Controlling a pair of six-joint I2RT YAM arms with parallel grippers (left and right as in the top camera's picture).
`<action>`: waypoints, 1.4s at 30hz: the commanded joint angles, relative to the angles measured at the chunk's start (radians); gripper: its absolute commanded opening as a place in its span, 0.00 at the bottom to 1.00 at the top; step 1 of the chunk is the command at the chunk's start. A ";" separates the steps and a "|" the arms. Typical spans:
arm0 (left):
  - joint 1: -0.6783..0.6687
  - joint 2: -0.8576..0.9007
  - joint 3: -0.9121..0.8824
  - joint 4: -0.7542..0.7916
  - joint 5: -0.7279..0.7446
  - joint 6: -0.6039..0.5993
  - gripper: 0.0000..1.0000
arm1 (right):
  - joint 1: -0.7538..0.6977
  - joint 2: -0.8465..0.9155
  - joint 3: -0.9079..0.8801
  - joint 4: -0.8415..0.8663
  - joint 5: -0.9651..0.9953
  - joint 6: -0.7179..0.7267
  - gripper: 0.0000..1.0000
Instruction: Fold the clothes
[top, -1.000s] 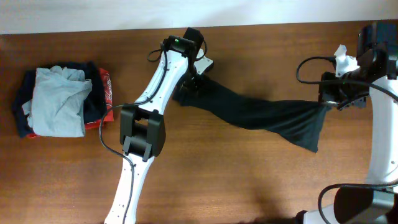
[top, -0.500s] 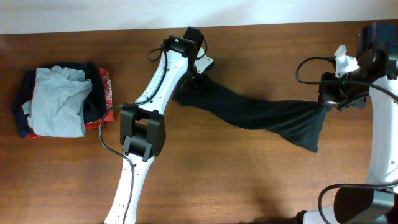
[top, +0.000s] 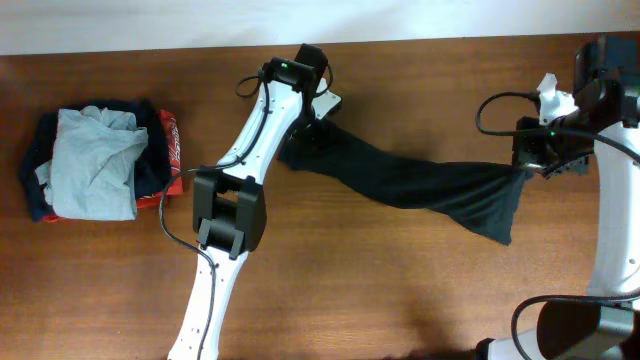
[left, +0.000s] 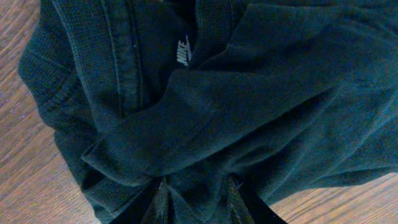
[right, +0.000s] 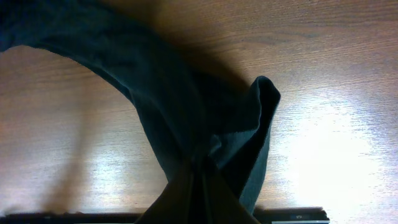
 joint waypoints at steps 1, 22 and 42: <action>0.000 -0.021 -0.009 -0.003 -0.007 0.013 0.32 | 0.005 -0.021 -0.003 -0.005 0.010 -0.011 0.05; 0.000 0.017 -0.008 0.030 -0.008 -0.006 0.00 | 0.005 -0.021 -0.003 -0.008 0.010 -0.011 0.05; 0.006 -0.206 0.629 -0.294 -0.252 -0.098 0.01 | 0.005 -0.041 0.196 -0.044 0.008 -0.013 0.04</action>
